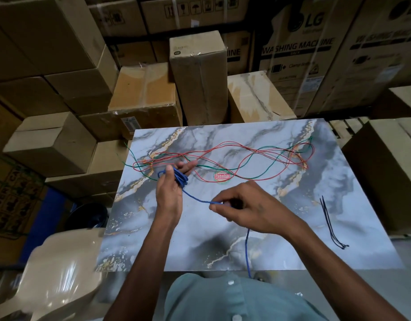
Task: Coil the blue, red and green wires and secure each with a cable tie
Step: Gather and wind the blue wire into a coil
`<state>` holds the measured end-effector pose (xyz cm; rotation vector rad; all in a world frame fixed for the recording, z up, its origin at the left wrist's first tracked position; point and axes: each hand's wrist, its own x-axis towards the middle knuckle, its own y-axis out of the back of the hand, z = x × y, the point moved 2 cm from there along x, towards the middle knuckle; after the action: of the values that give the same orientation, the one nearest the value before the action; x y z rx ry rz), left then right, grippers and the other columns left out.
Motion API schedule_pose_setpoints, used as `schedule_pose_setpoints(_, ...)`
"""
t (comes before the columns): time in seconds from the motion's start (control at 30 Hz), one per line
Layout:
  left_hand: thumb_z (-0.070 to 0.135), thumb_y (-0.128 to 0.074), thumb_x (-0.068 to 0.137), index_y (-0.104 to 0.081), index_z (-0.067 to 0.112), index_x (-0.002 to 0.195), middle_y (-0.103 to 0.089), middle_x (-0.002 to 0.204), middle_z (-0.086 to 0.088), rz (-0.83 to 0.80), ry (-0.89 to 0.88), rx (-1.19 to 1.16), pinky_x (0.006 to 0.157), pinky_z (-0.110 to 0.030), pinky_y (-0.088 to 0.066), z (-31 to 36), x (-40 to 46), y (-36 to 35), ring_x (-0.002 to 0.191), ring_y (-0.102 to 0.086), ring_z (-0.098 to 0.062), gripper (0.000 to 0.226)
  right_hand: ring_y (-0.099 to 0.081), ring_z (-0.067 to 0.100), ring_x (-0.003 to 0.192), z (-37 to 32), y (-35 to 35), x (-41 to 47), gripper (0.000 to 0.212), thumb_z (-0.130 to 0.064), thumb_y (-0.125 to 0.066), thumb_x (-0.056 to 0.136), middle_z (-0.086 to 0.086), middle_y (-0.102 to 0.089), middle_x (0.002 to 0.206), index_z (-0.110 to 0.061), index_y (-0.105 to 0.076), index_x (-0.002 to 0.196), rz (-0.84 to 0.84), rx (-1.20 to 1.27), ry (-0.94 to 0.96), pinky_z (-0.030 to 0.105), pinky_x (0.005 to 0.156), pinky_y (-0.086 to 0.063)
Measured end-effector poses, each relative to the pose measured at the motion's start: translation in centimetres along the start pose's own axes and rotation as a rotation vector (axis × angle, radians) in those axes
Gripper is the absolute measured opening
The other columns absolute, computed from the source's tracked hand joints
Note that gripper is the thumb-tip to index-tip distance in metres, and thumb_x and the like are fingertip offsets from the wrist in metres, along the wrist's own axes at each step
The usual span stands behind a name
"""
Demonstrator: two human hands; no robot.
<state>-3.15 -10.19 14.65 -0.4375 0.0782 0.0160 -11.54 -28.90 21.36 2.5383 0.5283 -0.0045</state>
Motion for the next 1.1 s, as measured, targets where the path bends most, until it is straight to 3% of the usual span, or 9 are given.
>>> schedule_pose_setpoints(0.1, 0.028, -0.031, 0.108, -0.059, 0.007, 0.098, -0.078, 0.095, -0.003, -0.062, 0.012, 0.203, 0.098, -0.031, -0.049, -0.8, -1.3, -0.8, 0.101, -0.071, -0.017, 0.036, -0.052, 0.006, 0.051, -1.8, 1.2, 0.9, 0.018, -0.025, -0.067, 0.1, 0.004, -0.058, 0.06, -0.028, -0.074, 0.084, 0.063, 0.027, 0.067, 0.021, 0.055, -0.042)
schedule_pose_setpoints(0.17, 0.038, -0.038, 0.105, -0.07, 0.019, 0.093, -0.076, 0.087, 0.008, -0.108, 0.029, 0.348, 0.084, -0.031, -0.05, -1.1, -2.6, -1.6, 0.087, -0.067, -0.005, 0.039, -0.051, 0.005, 0.053, -2.3, 2.1, 1.6, 0.02, -0.025, -0.066, 0.101, 0.003, -0.058, 0.061, -0.02, -0.076, 0.084, 0.105, 0.038, 0.102, 0.024, 0.054, -0.042)
schedule_pose_setpoints(0.27, 0.035, -0.031, 0.101, -0.075, 0.032, 0.086, -0.076, 0.086, 0.004, -0.299, 0.074, 0.421, 0.079, -0.033, -0.044, -1.3, -4.5, -2.5, 0.084, -0.065, -0.007, 0.047, -0.051, 0.002, 0.056, -2.1, 3.2, 2.7, 0.025, -0.021, -0.062, 0.103, -0.001, -0.061, 0.063, -0.01, -0.076, 0.086, 0.123, 0.043, 0.136, 0.016, 0.057, -0.038)
schedule_pose_setpoints(0.4, 0.026, -0.023, 0.104, -0.064, 0.005, 0.102, -0.072, 0.091, -0.028, -0.497, 0.137, 0.216, 0.096, -0.045, -0.045, -1.6, -5.9, -2.8, 0.1, -0.066, -0.04, 0.046, -0.048, 0.002, 0.056, -1.1, 4.5, 3.9, 0.024, -0.02, -0.063, 0.103, -0.013, -0.056, 0.058, -0.008, -0.077, 0.087, 0.117, 0.063, 0.118, 0.013, 0.056, -0.036)
schedule_pose_setpoints(0.7, 0.015, -0.027, 0.094, -0.056, -0.008, 0.108, -0.069, 0.085, -0.027, -0.745, 0.248, -0.002, 0.099, -0.04, -0.042, -0.6, -6.6, -4.4, 0.1, -0.061, -0.04, 0.04, -0.045, 0.009, 0.059, 2.9, 3.1, 5.6, 0.027, -0.022, -0.061, 0.103, 0.004, -0.054, 0.069, -0.013, -0.07, 0.08, 0.039, 0.42, -0.04, 0.024, 0.055, -0.031)
schedule_pose_setpoints(0.8, 0.016, -0.028, 0.093, -0.057, -0.007, 0.103, -0.067, 0.08, -0.026, -0.704, 0.288, -0.054, 0.099, -0.039, -0.043, -0.6, -6.6, -4.3, 0.098, -0.061, -0.04, 0.038, -0.052, 0.012, 0.063, 5.2, 0.7, 5.6, 0.025, -0.025, -0.062, 0.102, 0.002, -0.059, 0.07, -0.011, -0.071, 0.083, 0.014, 0.549, -0.14, 0.028, 0.059, -0.039)
schedule_pose_setpoints(0.9, 0.017, -0.028, 0.093, -0.06, 0.002, 0.091, -0.06, 0.068, -0.018, -0.615, 0.322, -0.162, 0.09, -0.034, -0.047, -0.5, -6.6, -3.9, 0.094, -0.061, -0.037, 0.035, -0.043, 0.015, 0.047, 6.9, -1.2, 5.3, 0.038, -0.035, -0.072, 0.093, 0.012, -0.047, 0.06, -0.002, -0.065, 0.076, 0.027, 0.643, -0.204, 0.03, 0.053, -0.027)
schedule_pose_setpoints(1.0, 0.017, -0.028, 0.094, -0.056, 0.006, 0.087, -0.051, 0.063, -0.012, -0.501, 0.326, -0.233, 0.089, -0.037, -0.043, -0.8, -6.4, -3.5, 0.092, -0.06, -0.035, 0.03, -0.042, 0.009, 0.048, 7.9, -2.1, 4.9, 0.033, -0.021, -0.061, 0.097, -0.001, -0.049, 0.052, 0.01, -0.063, 0.084, -0.005, 0.691, -0.286, 0.032, 0.058, -0.017)
schedule_pose_setpoints(1.1, 0.019, -0.033, 0.093, -0.06, 0.009, 0.085, -0.048, 0.064, -0.008, -0.404, 0.354, -0.282, 0.091, -0.039, -0.035, -1.2, -5.8, -2.9, 0.089, -0.054, -0.032, 0.03, -0.028, 0.008, 0.051, 8.2, -2.7, 4.5, 0.024, -0.018, -0.058, 0.092, -0.006, -0.048, 0.06, -0.013, -0.066, 0.07, -0.071, 0.71, -0.315, 0.025, 0.054, -0.014)
